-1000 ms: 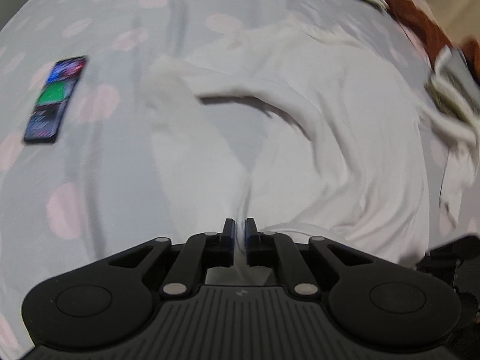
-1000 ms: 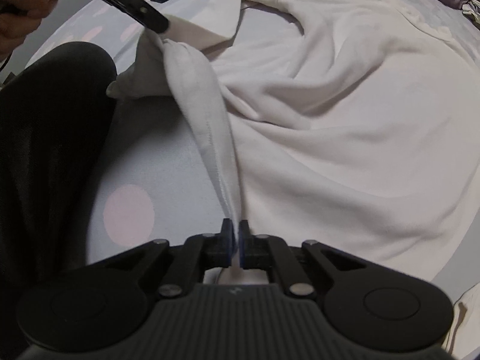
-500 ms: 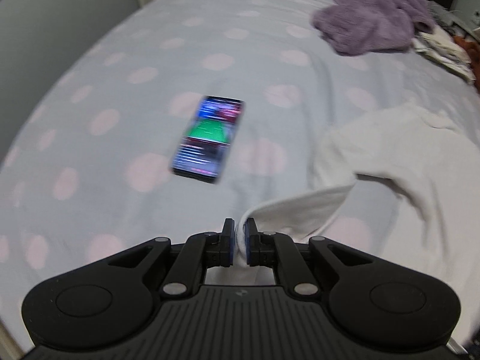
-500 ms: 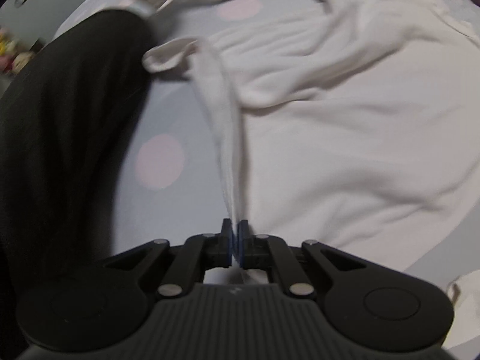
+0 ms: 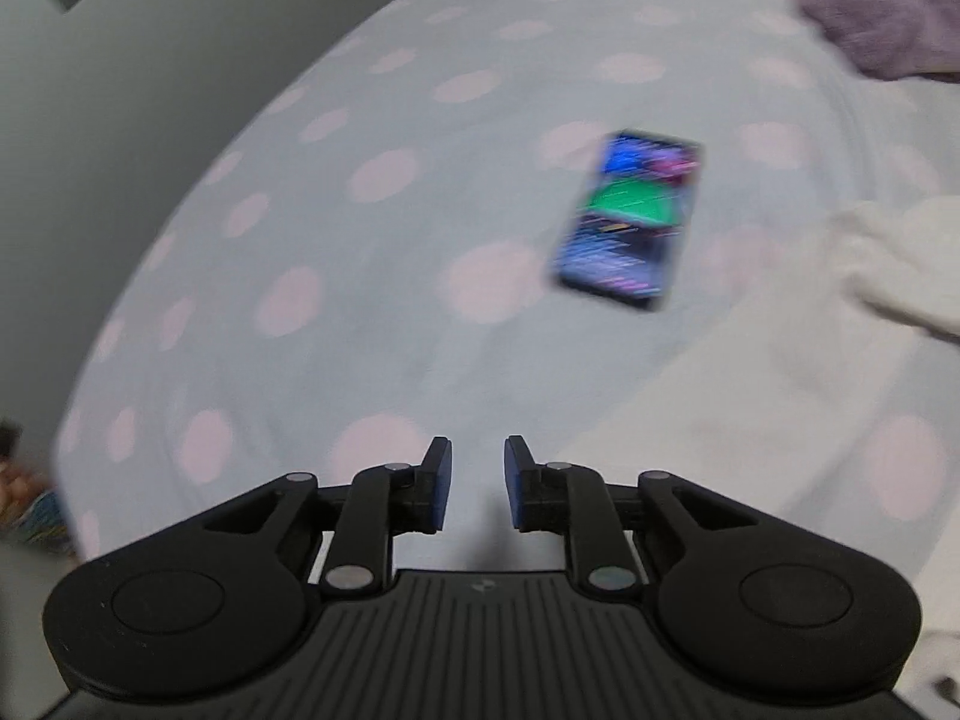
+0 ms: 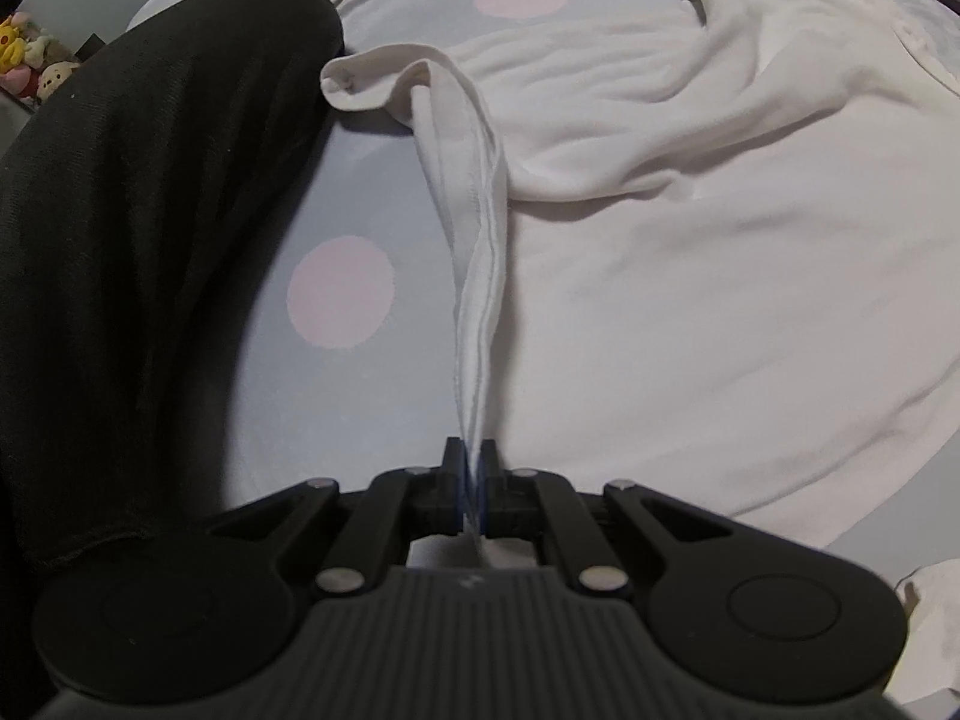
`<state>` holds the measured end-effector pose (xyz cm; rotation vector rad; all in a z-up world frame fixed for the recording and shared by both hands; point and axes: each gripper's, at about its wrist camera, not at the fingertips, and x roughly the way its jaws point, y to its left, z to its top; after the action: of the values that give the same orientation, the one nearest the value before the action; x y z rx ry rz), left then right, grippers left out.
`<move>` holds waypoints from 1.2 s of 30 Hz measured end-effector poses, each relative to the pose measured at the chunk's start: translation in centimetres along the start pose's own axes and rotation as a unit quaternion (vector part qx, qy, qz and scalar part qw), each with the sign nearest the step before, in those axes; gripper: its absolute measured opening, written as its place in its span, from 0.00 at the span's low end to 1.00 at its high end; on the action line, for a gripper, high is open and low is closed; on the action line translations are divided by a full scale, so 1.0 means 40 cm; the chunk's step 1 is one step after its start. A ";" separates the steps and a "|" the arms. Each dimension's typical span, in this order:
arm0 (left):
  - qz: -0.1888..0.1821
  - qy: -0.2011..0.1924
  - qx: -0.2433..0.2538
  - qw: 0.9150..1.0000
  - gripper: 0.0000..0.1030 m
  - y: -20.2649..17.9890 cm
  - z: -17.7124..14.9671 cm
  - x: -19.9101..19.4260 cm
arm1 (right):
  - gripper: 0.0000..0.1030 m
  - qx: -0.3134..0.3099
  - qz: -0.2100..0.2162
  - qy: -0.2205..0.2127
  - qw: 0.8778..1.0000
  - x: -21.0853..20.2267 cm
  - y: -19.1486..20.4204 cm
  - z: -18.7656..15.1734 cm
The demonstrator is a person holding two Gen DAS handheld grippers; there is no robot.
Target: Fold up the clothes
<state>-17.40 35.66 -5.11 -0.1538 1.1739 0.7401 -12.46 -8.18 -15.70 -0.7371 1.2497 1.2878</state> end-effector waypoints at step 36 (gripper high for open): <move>-0.199 0.021 0.554 0.808 0.04 -0.505 -0.362 -0.105 | 0.04 0.060 -0.010 -0.021 0.998 -0.049 -0.044 -0.045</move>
<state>-17.36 11.59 -12.55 0.5594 1.3901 -0.3959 -10.92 -10.79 -14.69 -0.6332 1.2697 1.1952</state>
